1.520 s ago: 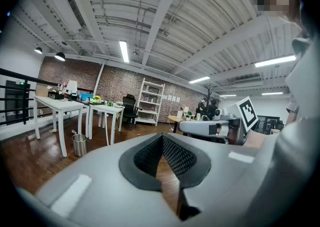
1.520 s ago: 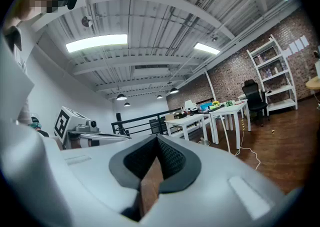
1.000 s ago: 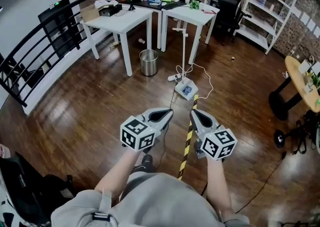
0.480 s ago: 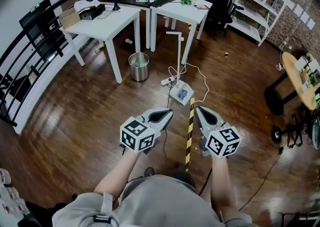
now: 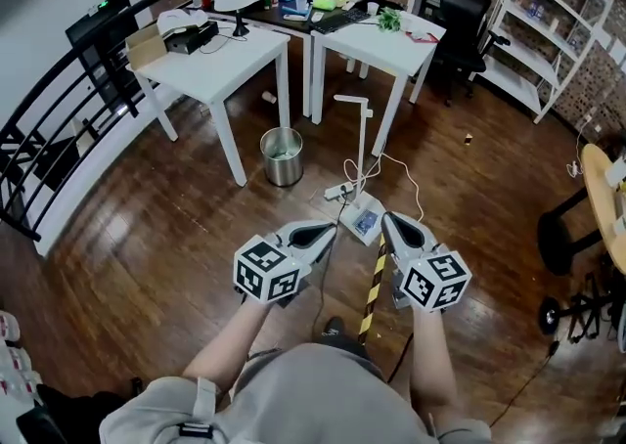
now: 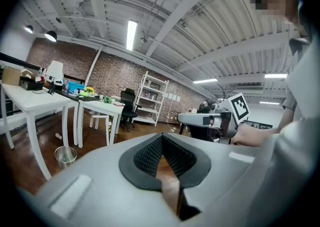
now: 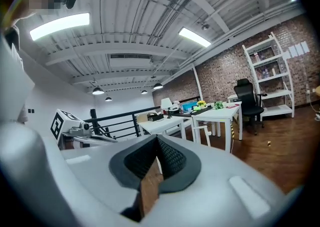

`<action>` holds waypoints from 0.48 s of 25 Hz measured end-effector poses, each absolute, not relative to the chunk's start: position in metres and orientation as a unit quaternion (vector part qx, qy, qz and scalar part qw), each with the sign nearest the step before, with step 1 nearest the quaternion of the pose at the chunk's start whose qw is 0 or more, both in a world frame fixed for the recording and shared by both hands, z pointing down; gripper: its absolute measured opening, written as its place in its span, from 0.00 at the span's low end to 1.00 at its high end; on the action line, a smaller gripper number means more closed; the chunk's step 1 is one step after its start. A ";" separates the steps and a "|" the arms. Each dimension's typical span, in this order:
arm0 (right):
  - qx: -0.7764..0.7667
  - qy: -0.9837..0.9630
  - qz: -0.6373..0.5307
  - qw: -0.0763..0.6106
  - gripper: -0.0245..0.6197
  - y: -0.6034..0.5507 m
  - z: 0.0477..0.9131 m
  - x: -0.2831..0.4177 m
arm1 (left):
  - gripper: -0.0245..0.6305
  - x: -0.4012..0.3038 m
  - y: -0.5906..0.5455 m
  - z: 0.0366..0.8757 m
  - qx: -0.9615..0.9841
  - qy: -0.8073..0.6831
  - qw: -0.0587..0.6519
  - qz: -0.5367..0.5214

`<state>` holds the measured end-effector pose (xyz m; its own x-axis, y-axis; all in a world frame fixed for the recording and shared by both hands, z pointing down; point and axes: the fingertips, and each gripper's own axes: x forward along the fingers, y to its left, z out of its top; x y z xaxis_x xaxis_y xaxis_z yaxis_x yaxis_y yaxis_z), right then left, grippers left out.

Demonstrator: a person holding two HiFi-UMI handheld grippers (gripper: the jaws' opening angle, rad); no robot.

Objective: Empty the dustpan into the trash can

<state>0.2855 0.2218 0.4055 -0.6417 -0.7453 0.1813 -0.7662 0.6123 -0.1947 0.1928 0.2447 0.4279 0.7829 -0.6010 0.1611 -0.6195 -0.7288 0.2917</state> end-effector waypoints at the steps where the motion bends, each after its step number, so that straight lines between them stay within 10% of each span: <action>1: 0.414 -0.900 0.127 0.044 0.04 0.206 0.405 0.292 | 0.05 0.199 0.232 0.428 0.926 -0.337 0.168 0.027; 12: 0.385 -0.911 0.127 0.072 0.04 0.065 0.422 0.306 | 0.05 0.213 0.104 0.433 0.907 -0.380 0.177 0.037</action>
